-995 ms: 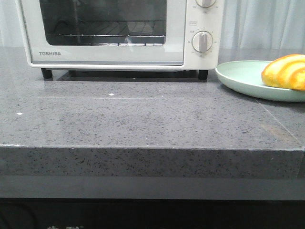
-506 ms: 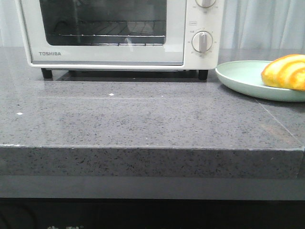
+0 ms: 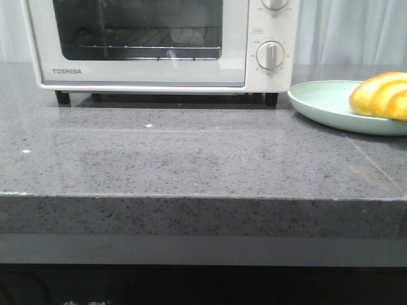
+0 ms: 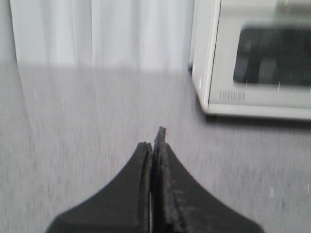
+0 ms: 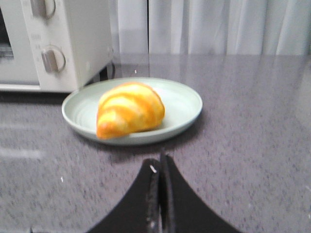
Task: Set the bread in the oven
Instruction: 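Move the left gripper toward the toaster oven door handle, then hook the oven door handle with the left gripper and pull it down open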
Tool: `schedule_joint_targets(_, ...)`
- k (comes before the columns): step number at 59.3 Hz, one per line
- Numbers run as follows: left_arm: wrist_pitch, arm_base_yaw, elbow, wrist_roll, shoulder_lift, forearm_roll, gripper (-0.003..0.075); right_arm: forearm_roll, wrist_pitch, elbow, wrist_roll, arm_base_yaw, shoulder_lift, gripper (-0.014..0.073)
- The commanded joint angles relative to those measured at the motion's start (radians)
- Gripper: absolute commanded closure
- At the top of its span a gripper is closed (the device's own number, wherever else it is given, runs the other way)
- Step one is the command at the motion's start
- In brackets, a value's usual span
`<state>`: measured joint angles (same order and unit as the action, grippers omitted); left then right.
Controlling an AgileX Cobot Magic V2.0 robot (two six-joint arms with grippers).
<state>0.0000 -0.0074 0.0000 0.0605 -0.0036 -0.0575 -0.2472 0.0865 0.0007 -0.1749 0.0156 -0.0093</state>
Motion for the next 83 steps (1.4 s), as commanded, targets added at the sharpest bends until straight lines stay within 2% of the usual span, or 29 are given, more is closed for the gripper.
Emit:
schedule_joint_targets(1,-0.144,0.000,-0.052,-0.011,-0.018,-0.011,0.0741,-0.022,-0.066,-0.109,-0.004,-0.006,-0.023,0.0654)
schedule_joint_targets(5,-0.073,0.000,-0.121,-0.026,-0.008,-0.011,0.0741,-0.021,0.011,-0.172,-0.004,-0.006,-0.015,0.0654)
schedule_joint_targets(12,0.132,0.000,-0.262,-0.026,0.070,-0.011,0.0741,-0.019,0.170,-0.304,-0.004,-0.006,0.049,0.0654)
schedule_joint_targets(22,0.248,0.000,-0.423,-0.026,0.290,-0.011,0.0741,-0.020,0.270,-0.423,-0.004,-0.006,0.198,0.0654)
schedule_joint_targets(25,0.230,0.000,-0.457,-0.026,0.359,-0.011,0.0741,-0.022,0.266,-0.436,-0.004,-0.006,0.232,0.0654)
schedule_joint_targets(32,0.074,-0.007,-0.525,-0.026,0.517,-0.033,0.0741,-0.041,0.267,-0.442,-0.004,-0.005,0.263,0.0654)
schedule_joint_targets(37,0.061,-0.044,-0.595,-0.026,0.627,-0.033,0.0741,-0.072,0.268,-0.442,-0.004,-0.005,0.263,0.0654)
schedule_joint_targets(51,0.060,-0.295,-0.873,-0.026,0.949,-0.006,0.0741,-0.103,0.267,-0.442,-0.004,-0.005,0.263,0.0654)
schedule_joint_targets(63,0.020,-0.440,-1.080,-0.026,1.206,0.019,0.0741,-0.103,0.267,-0.442,-0.004,-0.005,0.263,0.0654)
schedule_joint_targets(73,0.027,-0.462,-1.205,-0.026,1.358,0.019,0.0741,-0.102,0.267,-0.442,-0.005,-0.005,0.263,0.0654)
schedule_joint_targets(83,0.025,-0.462,-1.237,-0.026,1.420,0.019,0.0741,-0.102,0.267,-0.442,-0.005,-0.005,0.263,0.0654)
